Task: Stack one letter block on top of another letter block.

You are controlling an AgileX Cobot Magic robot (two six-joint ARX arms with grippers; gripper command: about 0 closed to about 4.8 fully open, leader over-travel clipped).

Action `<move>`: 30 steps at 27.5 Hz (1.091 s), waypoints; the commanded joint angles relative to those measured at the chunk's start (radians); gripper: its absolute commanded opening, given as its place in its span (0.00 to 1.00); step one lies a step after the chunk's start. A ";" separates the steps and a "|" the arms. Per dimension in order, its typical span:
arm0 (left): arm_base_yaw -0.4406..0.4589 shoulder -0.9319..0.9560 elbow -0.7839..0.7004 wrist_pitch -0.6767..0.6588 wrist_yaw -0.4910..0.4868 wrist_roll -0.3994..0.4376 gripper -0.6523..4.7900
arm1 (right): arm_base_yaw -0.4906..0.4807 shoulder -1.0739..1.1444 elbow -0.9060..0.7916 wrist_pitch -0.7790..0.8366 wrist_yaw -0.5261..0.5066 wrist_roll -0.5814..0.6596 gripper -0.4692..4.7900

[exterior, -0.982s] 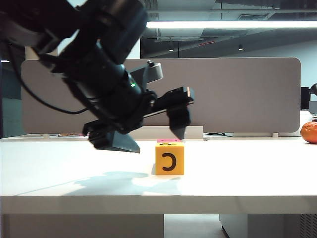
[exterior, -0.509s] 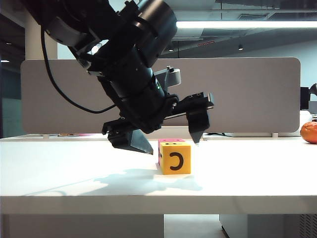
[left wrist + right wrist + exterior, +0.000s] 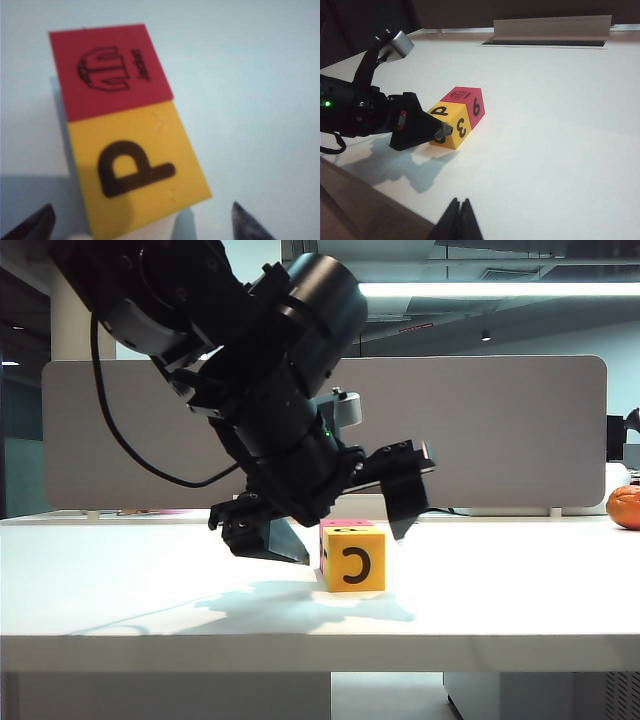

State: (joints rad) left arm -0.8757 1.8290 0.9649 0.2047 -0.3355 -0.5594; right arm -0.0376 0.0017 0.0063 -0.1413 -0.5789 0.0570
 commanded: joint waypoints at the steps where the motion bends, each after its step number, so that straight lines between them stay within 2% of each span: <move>1: -0.003 0.009 0.012 0.019 -0.032 -0.005 1.00 | 0.000 -0.002 -0.003 0.012 0.000 0.002 0.08; 2: -0.003 0.012 0.012 0.023 -0.031 -0.006 0.99 | 0.000 -0.002 -0.003 0.012 0.000 0.002 0.08; 5: -0.003 0.019 0.012 0.047 -0.036 -0.005 0.77 | 0.000 -0.002 -0.003 0.012 0.000 0.002 0.08; 12: -0.003 0.025 0.012 0.074 -0.043 0.003 0.46 | 0.000 -0.002 -0.003 0.012 0.000 0.002 0.08; 17: -0.003 0.017 0.012 0.071 -0.035 0.003 0.45 | 0.000 -0.002 -0.003 0.012 0.000 0.002 0.08; 27: -0.004 -0.080 0.012 0.038 0.065 0.013 0.45 | 0.000 -0.002 -0.003 0.012 0.000 0.002 0.08; 30: -0.003 -0.100 0.013 0.036 0.067 0.097 0.45 | -0.001 -0.002 -0.003 0.012 0.000 0.002 0.08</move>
State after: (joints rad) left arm -0.8780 1.7401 0.9749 0.2379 -0.2718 -0.5232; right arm -0.0376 0.0017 0.0063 -0.1410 -0.5785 0.0570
